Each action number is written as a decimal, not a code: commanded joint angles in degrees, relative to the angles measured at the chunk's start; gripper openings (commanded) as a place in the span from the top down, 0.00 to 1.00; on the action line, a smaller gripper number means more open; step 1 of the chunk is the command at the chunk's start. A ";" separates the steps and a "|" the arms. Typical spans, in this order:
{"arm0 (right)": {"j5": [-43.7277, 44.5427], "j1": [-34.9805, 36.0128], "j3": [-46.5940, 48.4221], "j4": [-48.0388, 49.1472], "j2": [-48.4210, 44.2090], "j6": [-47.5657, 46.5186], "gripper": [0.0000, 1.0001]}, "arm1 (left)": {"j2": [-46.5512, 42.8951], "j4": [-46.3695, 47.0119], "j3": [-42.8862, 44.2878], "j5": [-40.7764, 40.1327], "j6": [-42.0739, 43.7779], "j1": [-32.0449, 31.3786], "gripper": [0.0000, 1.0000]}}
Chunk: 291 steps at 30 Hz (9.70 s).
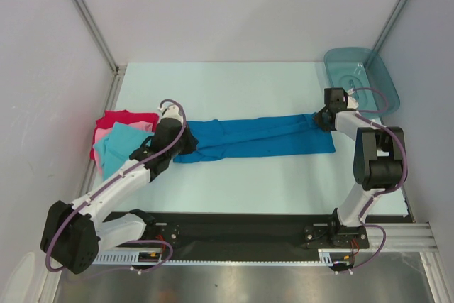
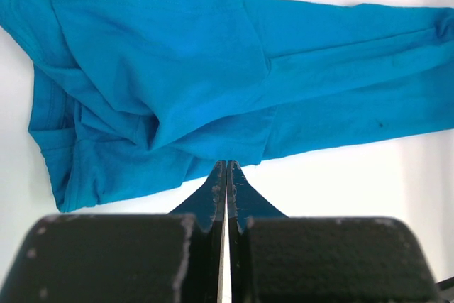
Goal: Fold and stack the t-shirts
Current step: Fold the tshirt
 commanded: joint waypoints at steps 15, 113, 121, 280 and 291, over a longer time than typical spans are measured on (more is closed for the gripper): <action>1.94 -0.42 1.69 0.30 -0.33 -0.42 1.00 | -1.13 0.28 2.32 -1.41 1.16 -0.49 1.00; -6.15 -3.77 17.17 -28.27 2.39 -9.04 0.71 | -1.92 3.01 1.88 -1.50 -0.51 -2.95 1.00; -6.06 -2.88 12.60 -25.19 0.81 -7.81 0.71 | -1.66 3.10 2.15 -1.23 -0.51 -2.95 1.00; 5.63 -7.72 24.99 -41.01 4.15 -13.17 0.81 | 0.27 3.09 4.17 -0.97 -0.43 -4.09 1.00; -3.48 -8.25 4.62 -24.15 -7.79 -6.24 0.80 | 1.15 6.78 -3.12 -1.14 -3.41 -4.18 1.00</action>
